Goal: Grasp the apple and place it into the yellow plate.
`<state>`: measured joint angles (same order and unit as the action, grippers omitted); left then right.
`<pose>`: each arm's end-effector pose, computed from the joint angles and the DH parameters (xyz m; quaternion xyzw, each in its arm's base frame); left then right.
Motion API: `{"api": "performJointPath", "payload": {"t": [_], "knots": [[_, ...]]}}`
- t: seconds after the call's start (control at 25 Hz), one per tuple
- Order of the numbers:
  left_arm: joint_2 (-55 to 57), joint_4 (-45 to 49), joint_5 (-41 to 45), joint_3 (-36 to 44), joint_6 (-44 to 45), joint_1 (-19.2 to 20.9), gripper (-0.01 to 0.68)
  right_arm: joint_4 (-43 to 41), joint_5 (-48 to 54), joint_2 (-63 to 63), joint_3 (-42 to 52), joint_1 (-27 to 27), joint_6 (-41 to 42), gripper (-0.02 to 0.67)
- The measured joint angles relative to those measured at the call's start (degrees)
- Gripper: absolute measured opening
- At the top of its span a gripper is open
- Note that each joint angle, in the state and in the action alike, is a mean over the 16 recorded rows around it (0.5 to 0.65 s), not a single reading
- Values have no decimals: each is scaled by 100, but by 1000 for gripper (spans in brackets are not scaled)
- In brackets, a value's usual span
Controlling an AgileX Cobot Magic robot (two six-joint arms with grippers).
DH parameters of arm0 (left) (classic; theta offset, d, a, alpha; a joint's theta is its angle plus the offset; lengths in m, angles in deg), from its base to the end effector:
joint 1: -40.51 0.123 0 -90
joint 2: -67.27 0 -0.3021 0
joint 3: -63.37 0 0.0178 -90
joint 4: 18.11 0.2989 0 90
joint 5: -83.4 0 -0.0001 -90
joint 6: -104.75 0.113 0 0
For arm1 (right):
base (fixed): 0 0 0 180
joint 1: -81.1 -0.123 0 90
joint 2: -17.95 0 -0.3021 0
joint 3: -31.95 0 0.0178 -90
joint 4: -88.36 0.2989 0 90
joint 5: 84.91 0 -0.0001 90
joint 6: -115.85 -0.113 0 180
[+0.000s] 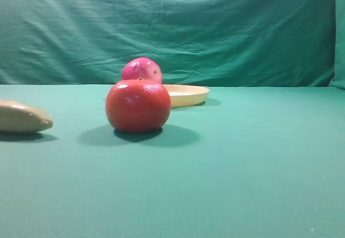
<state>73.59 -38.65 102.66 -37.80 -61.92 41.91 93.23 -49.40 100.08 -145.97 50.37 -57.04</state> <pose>0.1056 -0.0105 0.1734 -0.0156 0.7834 -0.0711 0.6172 0.3000 0.1848 0.4142 -0.2636 0.8230 0.1406 0.4831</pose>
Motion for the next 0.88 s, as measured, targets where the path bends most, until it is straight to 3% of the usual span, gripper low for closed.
{"api": "performJointPath", "payload": {"t": [0.48,0.88], "knots": [[0,0,0,0,0,0,157,49,-828,-2647,2496,0,-251,0],[0,0,0,0,0,0,157,-260,-585,-3933,3163,1,-285,0]]}}
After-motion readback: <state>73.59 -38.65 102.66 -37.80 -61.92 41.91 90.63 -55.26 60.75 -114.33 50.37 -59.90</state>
